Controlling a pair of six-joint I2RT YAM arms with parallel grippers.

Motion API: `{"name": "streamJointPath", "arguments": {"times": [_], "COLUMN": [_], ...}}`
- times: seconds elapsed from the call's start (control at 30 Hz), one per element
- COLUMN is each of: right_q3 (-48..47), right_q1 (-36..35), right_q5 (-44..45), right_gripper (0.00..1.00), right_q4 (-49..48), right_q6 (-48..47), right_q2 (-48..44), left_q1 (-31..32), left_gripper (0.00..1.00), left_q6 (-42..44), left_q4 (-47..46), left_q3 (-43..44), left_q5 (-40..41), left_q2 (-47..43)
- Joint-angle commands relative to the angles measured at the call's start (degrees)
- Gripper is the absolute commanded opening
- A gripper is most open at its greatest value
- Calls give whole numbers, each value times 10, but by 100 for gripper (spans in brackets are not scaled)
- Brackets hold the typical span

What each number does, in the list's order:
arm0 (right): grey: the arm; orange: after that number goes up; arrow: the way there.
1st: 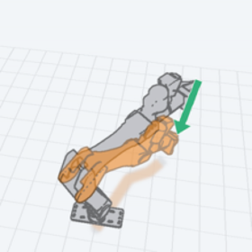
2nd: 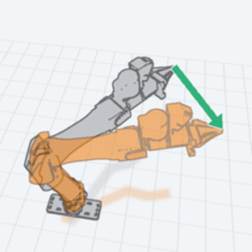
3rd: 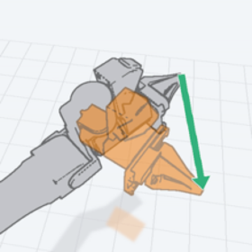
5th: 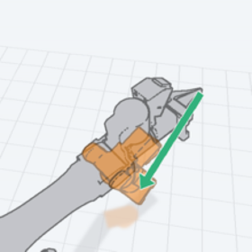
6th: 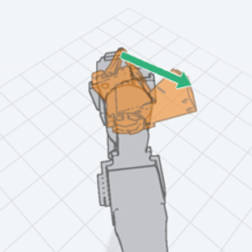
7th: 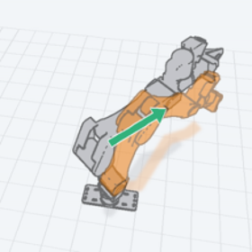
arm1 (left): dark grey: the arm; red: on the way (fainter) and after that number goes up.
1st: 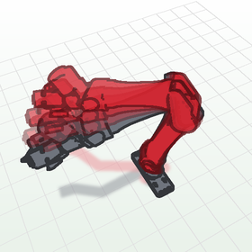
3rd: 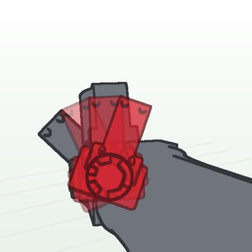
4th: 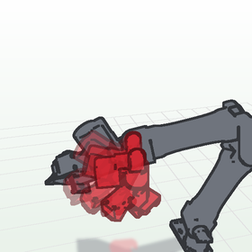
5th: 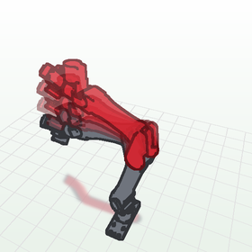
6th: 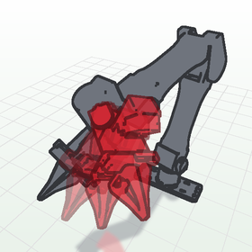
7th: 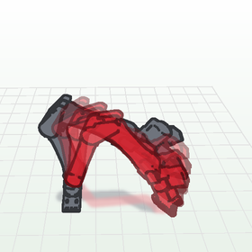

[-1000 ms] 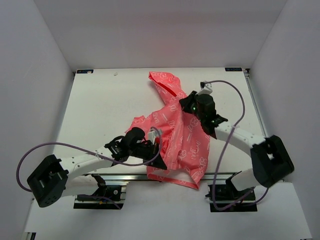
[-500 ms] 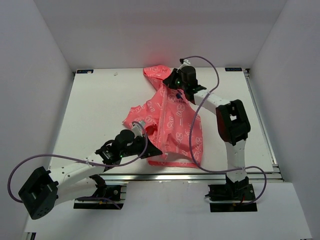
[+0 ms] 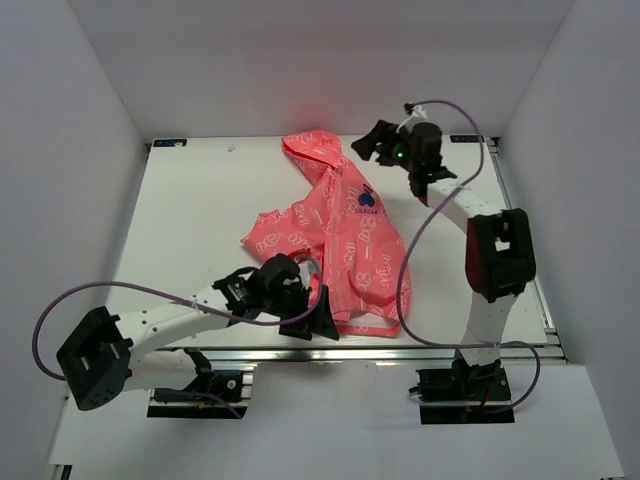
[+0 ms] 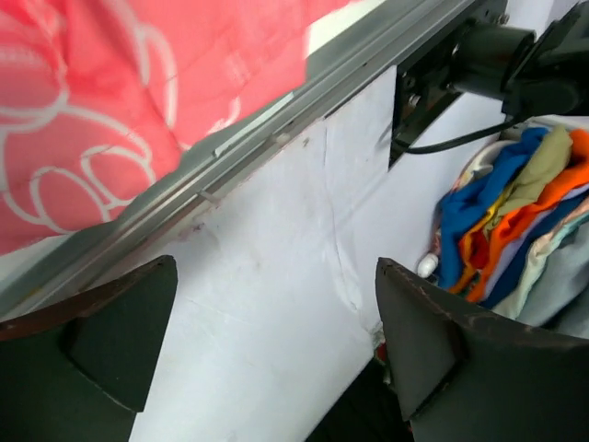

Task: Zip up the jacket

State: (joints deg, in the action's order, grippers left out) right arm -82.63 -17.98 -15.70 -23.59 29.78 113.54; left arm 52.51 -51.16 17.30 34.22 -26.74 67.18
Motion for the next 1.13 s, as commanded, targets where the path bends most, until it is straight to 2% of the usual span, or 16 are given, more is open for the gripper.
{"name": "streamJointPath", "arguments": {"times": [0.0, 0.1, 0.17, 0.2, 0.23, 0.27, 0.33, 0.37, 0.47, 0.53, 0.57, 0.63, 0.83, 0.9, 1.1], "right_q3": [11, 54, 90, 98, 106, 126, 149, 163, 199, 223, 229, 242, 299, 305, 319], "right_q1": [9, 15, 24, 28, 31, 38, 47, 49, 52, 52, 52, 52, 52, 53, 53], "right_q5": [-31, -37, -15, 5, 24, 55, 92, 135, 226, 256, 289, 316, 384, 394, 388], "right_gripper": [89, 89, 89, 89, 89, 89, 89, 90, 89, 89, 89, 89, 89, 89, 89], "right_q4": [9, 80, 123, 187, 217, 241, 314, 332, 400, 433, 446, 469, 487, 497, 483], "right_q6": [-40, -45, -46, -41, -34, -36, -42, -44, -54, -57, -51, -46, -57, -51, -44], "right_q2": [-95, -170, -235, -276, -296, -317, -378, -398, -470, -516, -530, -566, -640, -647, -655], "left_q1": [-2, -3, -20, -34, -58, -122, -200, -276, -407, -473, -523, -578, -598, -601, -609], "left_gripper": [98, 98, 98, 98, 98, 98, 98, 98, 98, 98, 98, 98, 98, 98, 98], "left_q6": [74, 91, 92, 91, 88, 95, 119, 121, 139, 137, 141, 139, 167, 172, 180], "left_q4": [120, 178, 228, 257, 304, 310, 275, 262, 188, 160, 150, 129, 155, 143, 137], "left_q3": [87, 153, 203, 225, 246, 269, 275, 277, 294, 332, 343, 357, 347, 329, 306], "left_q5": [29, 89, 163, 195, 247, 255, 256, 259, 249, 189, 104, 78, 224, 249, 253], "left_q2": [-11, -28, -31, -24, -15, 0, 8, 21, 66, 110, 130, 169, 133, 111, 60]}}
